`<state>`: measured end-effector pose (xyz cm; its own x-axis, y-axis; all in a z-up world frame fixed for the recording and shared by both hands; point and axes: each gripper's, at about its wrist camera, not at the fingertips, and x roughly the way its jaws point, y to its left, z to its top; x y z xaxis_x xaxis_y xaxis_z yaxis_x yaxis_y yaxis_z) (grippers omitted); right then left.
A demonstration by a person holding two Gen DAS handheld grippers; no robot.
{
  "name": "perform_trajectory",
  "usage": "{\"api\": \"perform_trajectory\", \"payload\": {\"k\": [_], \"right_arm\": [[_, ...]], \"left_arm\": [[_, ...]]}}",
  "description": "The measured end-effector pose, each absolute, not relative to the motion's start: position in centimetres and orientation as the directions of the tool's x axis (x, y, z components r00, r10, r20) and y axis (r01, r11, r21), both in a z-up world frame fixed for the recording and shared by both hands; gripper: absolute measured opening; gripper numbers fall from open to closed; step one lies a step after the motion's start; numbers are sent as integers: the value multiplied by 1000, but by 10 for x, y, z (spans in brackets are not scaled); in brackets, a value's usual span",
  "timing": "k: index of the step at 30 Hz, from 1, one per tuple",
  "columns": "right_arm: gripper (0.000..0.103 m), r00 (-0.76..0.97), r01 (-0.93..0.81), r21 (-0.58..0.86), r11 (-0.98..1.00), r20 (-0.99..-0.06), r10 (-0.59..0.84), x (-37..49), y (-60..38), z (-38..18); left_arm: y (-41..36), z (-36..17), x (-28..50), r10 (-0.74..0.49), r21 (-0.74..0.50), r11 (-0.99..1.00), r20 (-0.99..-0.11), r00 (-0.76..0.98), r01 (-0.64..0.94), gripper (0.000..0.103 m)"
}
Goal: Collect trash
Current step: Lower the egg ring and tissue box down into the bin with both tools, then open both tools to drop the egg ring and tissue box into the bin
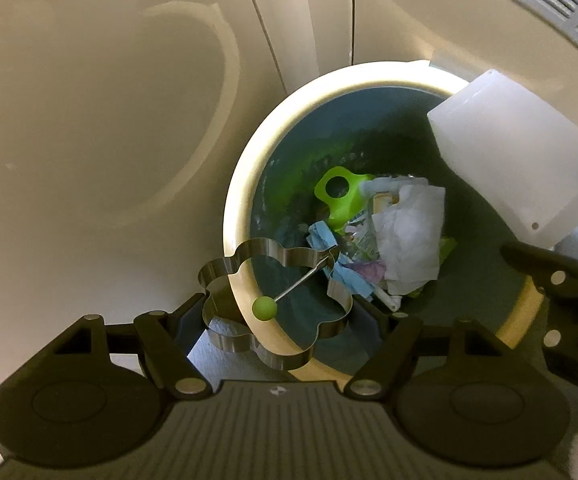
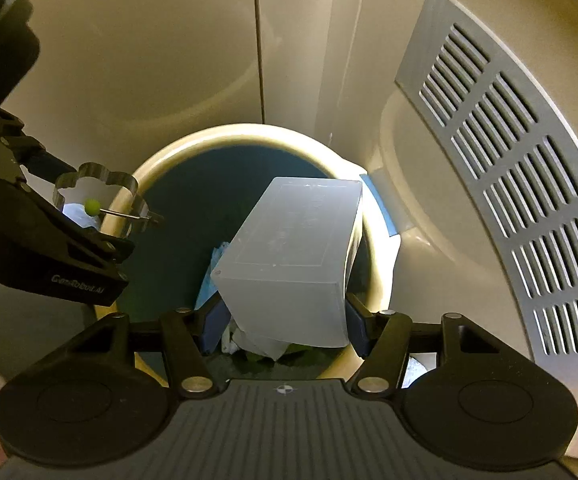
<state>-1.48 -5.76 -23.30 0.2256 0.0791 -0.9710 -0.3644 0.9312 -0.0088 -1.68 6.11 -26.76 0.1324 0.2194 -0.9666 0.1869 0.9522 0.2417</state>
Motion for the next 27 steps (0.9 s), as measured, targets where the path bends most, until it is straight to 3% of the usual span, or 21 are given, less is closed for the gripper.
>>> {"api": "perform_trajectory", "payload": {"k": [14, 16, 17, 18, 19, 20, 27], "right_arm": [[65, 211, -361, -66, 930, -977, 13, -9, -48, -235], [68, 198, -374, -59, 926, -980, 18, -9, -47, -236], [69, 182, -382, -49, 923, -983, 23, -10, -45, -236], [76, 171, -390, -45, 920, -985, 24, -10, -45, -235], [86, 176, -396, -50, 917, -984, 22, -12, -44, -233], [90, 196, -402, -61, 913, -980, 21, -16, -44, -228], [95, 312, -391, -82, 917, -949, 48, -48, -48, -171]], "left_arm": [[61, -302, -3, 269, 287, 938, -956, 115, 195, 80], [63, -302, -3, 257, 275, 940, -960, 110, 202, 85], [62, -303, -3, 257, 272, 938, -962, 98, 215, 91], [61, -304, -3, 259, 272, 934, -962, 86, 231, 103], [60, -301, -5, 260, 274, 930, -962, 88, 246, 103], [60, -298, -7, 262, 280, 924, -959, 103, 259, 103], [70, -255, -37, 242, 277, 942, -952, 190, 189, 103]]}}
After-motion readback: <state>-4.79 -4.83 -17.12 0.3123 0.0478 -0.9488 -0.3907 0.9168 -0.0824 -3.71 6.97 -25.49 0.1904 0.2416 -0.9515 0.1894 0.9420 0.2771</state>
